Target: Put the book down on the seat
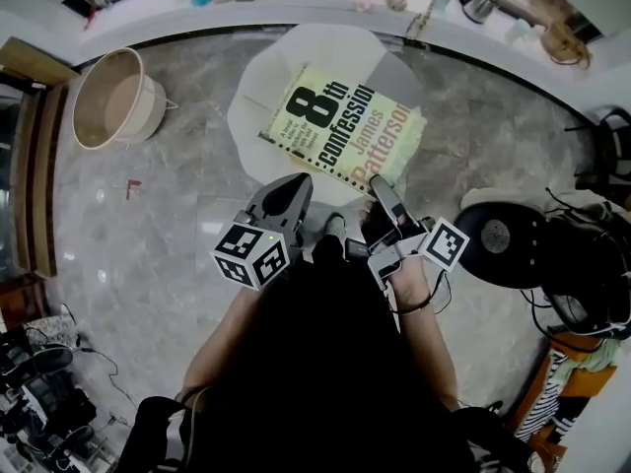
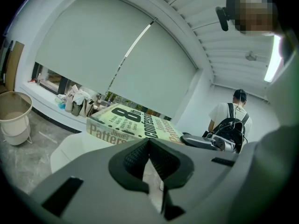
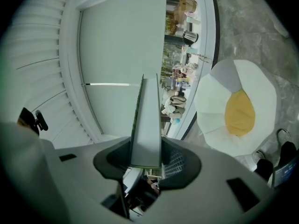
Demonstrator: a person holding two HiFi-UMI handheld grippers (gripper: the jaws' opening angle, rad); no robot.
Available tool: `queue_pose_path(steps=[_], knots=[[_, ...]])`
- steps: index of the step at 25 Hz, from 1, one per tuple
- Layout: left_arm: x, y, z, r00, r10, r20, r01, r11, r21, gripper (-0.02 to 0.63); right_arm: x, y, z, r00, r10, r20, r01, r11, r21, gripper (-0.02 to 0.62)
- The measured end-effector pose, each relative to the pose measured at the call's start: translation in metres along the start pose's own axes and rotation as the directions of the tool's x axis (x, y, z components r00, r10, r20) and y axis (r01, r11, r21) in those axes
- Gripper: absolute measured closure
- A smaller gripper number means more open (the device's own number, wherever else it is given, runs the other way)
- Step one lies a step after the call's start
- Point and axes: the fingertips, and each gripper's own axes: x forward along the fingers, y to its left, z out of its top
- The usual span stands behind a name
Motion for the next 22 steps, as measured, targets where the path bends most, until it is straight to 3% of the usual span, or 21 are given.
queue_pose_path(steps=[22], knots=[[0.008, 0.012, 0.012, 0.992, -0.109, -0.067, 0.113, 0.993, 0.045, 0.595, -0.004, -0.006, 0.0, 0.994, -0.035, 0.107, 0.035, 0.999, 0.008, 0.417]])
